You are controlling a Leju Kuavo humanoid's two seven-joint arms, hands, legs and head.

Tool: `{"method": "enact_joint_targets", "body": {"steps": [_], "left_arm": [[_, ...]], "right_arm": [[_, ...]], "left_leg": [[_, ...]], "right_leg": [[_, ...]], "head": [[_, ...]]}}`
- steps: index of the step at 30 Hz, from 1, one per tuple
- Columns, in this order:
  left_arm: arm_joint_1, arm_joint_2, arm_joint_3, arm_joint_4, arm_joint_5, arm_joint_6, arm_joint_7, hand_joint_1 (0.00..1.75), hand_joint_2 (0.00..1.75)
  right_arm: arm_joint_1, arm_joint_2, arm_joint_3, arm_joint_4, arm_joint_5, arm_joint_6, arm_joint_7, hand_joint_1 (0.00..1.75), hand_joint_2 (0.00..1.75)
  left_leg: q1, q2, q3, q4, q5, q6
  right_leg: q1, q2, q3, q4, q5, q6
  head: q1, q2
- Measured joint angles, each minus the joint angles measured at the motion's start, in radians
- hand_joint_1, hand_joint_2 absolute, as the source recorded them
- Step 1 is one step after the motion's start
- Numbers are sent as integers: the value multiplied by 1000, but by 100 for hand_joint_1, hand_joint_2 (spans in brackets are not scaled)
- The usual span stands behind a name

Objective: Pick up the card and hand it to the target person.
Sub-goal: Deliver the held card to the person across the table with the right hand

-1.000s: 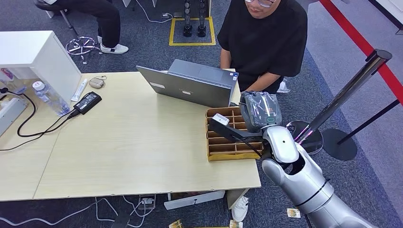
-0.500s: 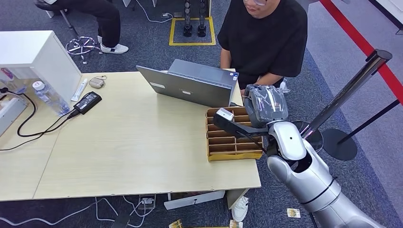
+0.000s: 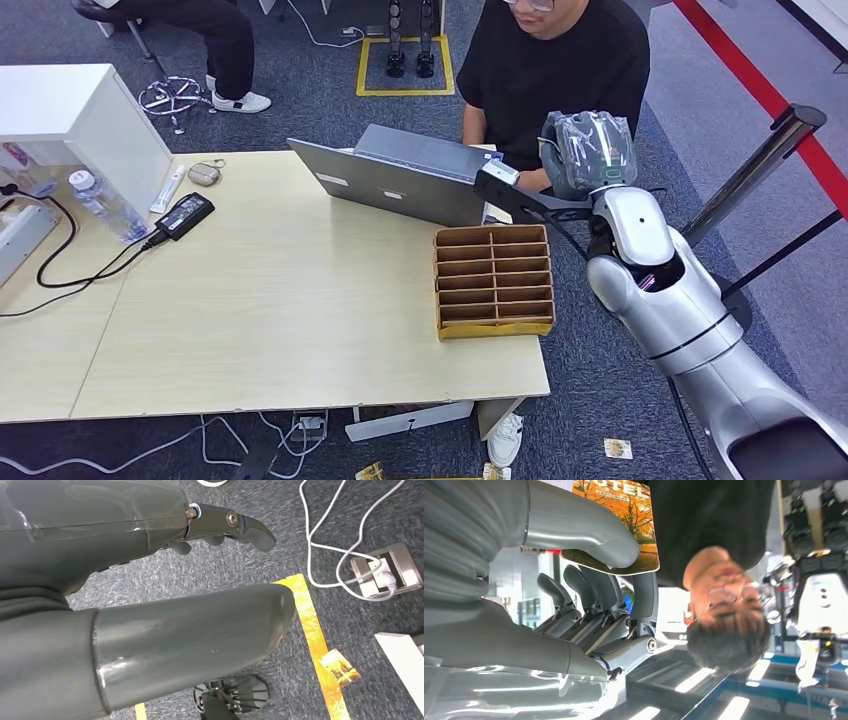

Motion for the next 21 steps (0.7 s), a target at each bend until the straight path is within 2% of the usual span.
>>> {"method": "enact_joint_targets", "body": {"steps": [10,21], "left_arm": [[-29,-2,-22,0,-23,-13,17,0,0],[-40,-6,-39,0,-33,-22,26,0,0]], "right_arm": [[-127,21,16,241,14,-121,-65,151,175],[-151,80,42,481,15,-170,-110,146,175]], "left_leg": [[0,-1,-1,0,0,0],[0,-2,-1,0,0,0]], "right_leg": [[0,-1,0,0,0,0],[0,-1,-1,0,0,0]], "head": [[0,0],[0,0]]}}
